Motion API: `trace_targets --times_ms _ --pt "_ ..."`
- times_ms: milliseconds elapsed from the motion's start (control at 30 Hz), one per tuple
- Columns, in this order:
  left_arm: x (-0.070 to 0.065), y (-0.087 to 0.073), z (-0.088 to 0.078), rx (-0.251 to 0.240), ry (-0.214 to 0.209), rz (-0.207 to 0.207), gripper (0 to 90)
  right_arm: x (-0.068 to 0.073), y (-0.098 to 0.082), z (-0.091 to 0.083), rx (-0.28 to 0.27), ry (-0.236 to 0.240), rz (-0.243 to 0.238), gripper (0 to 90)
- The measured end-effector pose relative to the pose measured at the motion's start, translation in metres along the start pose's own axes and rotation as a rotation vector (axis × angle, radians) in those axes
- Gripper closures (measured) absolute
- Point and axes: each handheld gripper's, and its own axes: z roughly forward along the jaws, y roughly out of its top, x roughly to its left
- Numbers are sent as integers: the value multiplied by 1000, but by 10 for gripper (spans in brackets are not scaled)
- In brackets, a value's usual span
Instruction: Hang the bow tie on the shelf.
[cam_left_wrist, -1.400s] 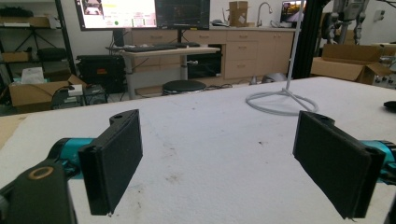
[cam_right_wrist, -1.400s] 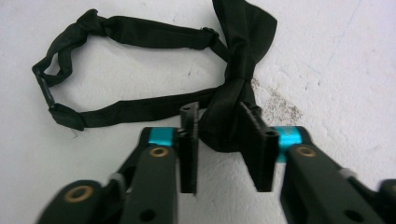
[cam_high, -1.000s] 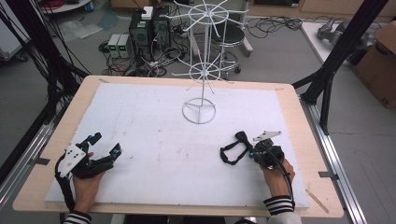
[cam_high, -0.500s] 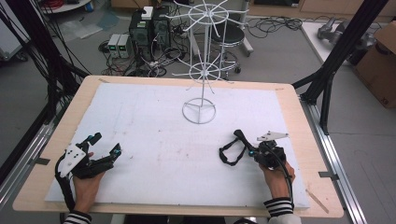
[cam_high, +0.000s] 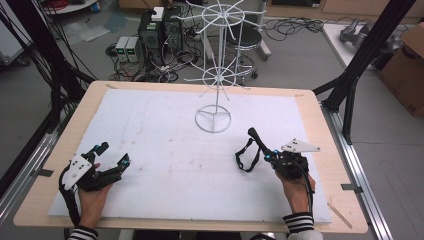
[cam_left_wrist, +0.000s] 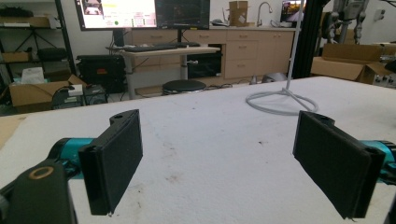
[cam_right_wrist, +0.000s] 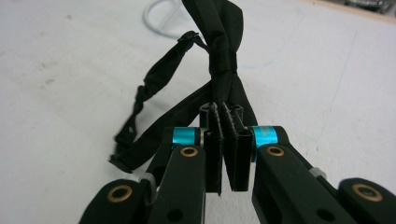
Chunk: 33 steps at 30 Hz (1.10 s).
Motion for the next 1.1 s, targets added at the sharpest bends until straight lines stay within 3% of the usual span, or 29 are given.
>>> trace_targets --times_ms 167,367,667,900,1100 --pt "0 0 0 0 0 0 162 2 3 -5 -78 19 -8 870" --pt "0 0 0 1 1 0 162 5 5 -8 -127 16 -23 870" --pt "0 0 0 0 1 -1 163 6 10 -16 -256 34 2 870" --pt "0 0 0 0 0 -2 162 8 20 -18 -298 49 7 870" --pt "0 0 0 0 0 -2 162 14 33 -18 -322 51 -18 870"
